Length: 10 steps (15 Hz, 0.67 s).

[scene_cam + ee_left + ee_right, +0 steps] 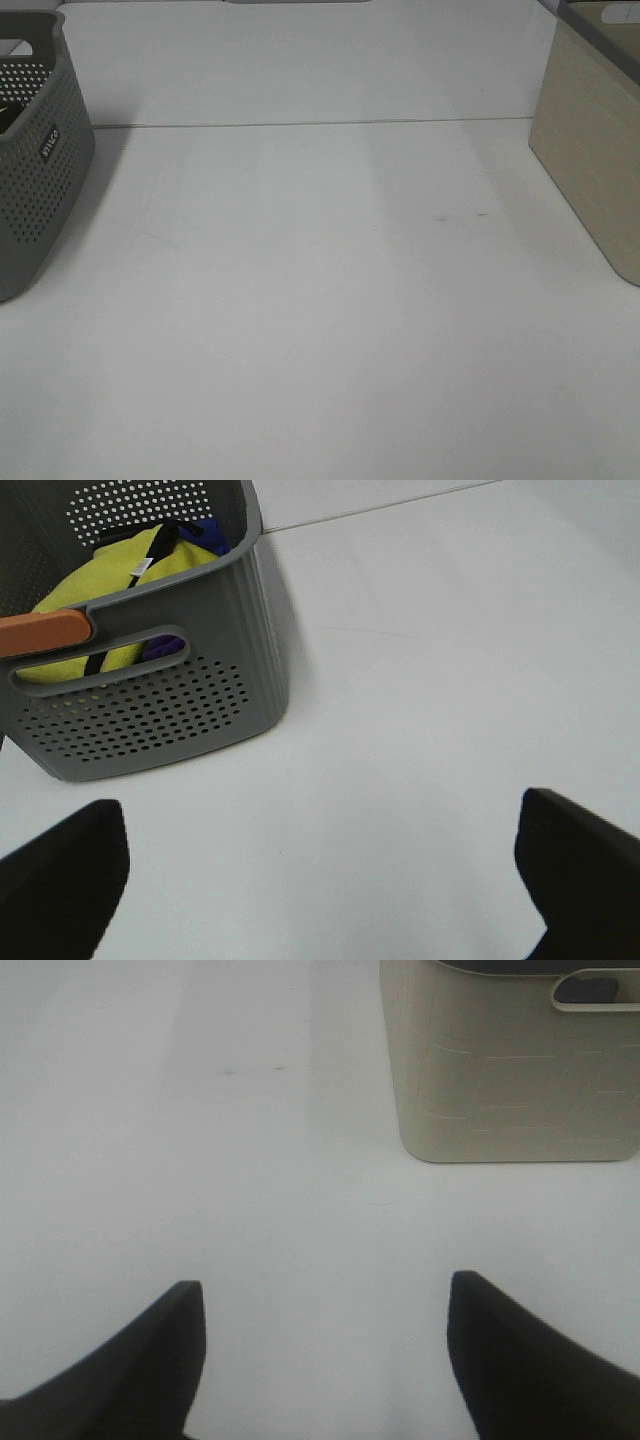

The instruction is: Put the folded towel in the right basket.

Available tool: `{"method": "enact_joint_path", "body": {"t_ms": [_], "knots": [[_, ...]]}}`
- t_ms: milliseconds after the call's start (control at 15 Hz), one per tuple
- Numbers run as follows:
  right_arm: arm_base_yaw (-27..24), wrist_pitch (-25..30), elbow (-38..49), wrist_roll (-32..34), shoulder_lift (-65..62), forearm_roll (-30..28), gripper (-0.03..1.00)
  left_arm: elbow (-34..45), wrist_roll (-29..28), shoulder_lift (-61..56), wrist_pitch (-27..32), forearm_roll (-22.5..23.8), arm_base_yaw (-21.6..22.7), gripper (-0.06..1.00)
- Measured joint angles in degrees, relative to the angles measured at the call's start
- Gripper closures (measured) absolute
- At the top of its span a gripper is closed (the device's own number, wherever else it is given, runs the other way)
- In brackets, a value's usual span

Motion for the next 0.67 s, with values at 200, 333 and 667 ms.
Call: {"method": "enact_joint_path", "body": {"t_ms": [200,333,667], "knots": [[0.0,0.0,0.0,0.0,0.0,0.0,0.32,0.0,0.0,0.0,0.0,0.0,0.0,-0.04],[0.0,0.0,0.0,0.0,0.0,0.0,0.32,0.0,0.0,0.0,0.0,0.0,0.0,-0.04],[-1.09,0.0,0.0,0.0,-0.06,0.0,0.32,0.0,0.0,0.0,0.0,0.0,0.0,-0.04]]}}
